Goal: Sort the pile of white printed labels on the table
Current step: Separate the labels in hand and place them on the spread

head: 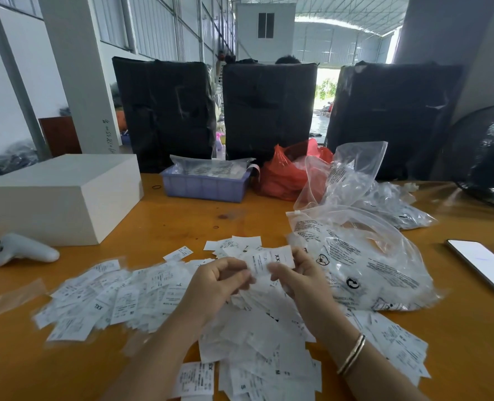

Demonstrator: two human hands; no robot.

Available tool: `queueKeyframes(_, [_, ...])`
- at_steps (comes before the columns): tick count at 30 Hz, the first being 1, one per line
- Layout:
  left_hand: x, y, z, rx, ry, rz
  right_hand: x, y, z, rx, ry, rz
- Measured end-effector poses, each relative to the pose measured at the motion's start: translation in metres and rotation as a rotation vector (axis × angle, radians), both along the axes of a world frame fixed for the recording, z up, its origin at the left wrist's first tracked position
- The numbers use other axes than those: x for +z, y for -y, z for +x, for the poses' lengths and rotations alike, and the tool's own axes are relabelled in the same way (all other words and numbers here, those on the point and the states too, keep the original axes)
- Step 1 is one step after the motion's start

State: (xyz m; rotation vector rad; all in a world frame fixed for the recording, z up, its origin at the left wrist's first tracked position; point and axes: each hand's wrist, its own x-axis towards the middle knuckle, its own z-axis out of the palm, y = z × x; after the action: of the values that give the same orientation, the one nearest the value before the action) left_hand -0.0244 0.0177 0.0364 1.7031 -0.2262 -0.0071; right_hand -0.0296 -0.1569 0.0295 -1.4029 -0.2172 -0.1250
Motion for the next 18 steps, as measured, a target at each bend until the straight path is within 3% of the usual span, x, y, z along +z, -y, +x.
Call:
queueKeyframes(3, [0.0006,-0.0007,0.0012,0.061,0.001,-0.047,0.0014,-0.0019,-0.0004,-0.096,-0.014,-0.067])
queueKeyframes(6, [0.0009,-0.0024,0.0037,0.140,-0.014,-0.091,0.0027,0.0026,0.0006,-0.206,-0.034,0.057])
queueKeyframes(11, [0.0032,-0.0020,0.0034,0.183,-0.042,-0.167,0.0045,0.0003,-0.0038,-0.082,-0.002,0.164])
queueKeyframes(14, [0.0030,-0.0024,0.0036,0.207,-0.067,-0.146,0.0015,-0.0010,-0.0070,-0.018,0.079,0.047])
queueKeyframes(18, [0.0051,-0.0031,0.0032,0.170,-0.126,-0.221,-0.0016,-0.0060,-0.0068,-0.109,0.136,-0.191])
